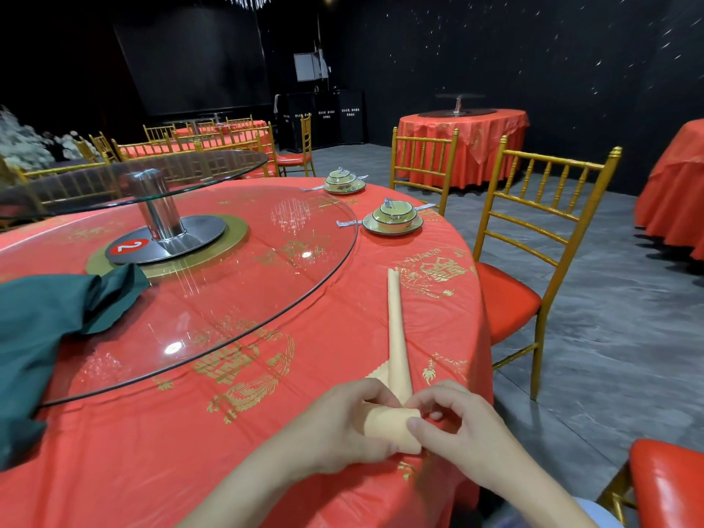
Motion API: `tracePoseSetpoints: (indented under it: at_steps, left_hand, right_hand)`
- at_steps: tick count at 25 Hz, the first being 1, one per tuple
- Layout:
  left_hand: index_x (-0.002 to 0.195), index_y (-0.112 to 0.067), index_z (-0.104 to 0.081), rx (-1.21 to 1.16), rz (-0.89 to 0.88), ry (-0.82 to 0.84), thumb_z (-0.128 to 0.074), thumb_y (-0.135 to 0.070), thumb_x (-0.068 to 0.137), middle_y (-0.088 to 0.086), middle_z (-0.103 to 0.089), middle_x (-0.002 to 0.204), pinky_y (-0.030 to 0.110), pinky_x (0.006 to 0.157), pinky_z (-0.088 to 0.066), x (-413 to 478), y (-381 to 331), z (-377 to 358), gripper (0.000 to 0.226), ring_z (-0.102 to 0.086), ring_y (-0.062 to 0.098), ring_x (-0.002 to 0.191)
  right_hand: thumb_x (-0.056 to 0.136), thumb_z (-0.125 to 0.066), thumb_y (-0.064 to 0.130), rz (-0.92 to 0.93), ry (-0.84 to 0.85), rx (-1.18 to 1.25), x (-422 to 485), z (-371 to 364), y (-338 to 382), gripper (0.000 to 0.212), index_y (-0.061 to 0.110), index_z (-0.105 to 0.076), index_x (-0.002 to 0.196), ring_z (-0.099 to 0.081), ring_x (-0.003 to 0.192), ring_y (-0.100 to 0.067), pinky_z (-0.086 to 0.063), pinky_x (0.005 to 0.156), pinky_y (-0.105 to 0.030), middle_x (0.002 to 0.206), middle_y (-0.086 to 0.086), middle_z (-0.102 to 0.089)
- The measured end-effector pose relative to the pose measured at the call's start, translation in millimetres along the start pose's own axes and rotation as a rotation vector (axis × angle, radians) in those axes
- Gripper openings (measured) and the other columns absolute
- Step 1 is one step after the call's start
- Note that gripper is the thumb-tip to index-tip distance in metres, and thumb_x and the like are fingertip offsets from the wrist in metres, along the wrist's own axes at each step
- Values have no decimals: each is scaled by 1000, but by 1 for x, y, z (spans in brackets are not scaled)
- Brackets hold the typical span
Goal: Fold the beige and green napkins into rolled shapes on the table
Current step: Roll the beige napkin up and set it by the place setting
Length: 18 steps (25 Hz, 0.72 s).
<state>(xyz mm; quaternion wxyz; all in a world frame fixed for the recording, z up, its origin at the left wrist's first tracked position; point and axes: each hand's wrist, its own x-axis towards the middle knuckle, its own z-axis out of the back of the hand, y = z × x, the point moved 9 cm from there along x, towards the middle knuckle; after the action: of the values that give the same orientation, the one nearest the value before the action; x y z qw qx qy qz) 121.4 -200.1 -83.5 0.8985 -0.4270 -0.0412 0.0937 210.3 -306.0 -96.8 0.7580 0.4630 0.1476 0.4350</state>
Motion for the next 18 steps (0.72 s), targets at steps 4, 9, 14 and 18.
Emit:
tracePoseSetpoints:
  at_steps: [4, 9, 14, 18]
  left_hand:
    - [91, -26, -63, -53, 59, 5, -73, -21, 62, -7, -61, 80, 28, 56, -43, 7, 2, -3, 31, -51, 7, 62]
    - [86, -29, -62, -35, 98, 76, -71, -25, 57, -10, -58, 72, 29, 53, -39, 4, 3, -4, 30, -48, 10, 59]
    - [85, -28, -64, -34, 183, 175, -68, -39, 50, -14, -56, 70, 19, 55, -38, -3, 10, -7, 37, -47, 2, 58]
    - [91, -31, -63, 27, 257, 123, -61, -37, 56, -15, -56, 74, 13, 58, -40, 5, 10, -1, 35, -48, -5, 58]
  right_hand:
    - [65, -70, 48, 119, 54, -27, -12, -1, 11, 42, 47, -55, 104, -56, 101, -9, -45, 89, -29, 107, 16, -55]
    - [63, -72, 48, 134, 38, -73, -18, -1, 16, 40, 48, -55, 100, -55, 97, -5, -38, 86, -22, 103, 22, -58]
    - [58, -68, 51, 71, 28, 49, -25, -8, 14, 37, 49, -61, 94, -57, 76, -7, -45, 76, -20, 83, 19, -60]
    - [68, -75, 33, -11, -64, 84, -19, -4, 3, 22, 43, -67, 87, -53, 71, -6, -42, 69, -13, 79, 12, -57]
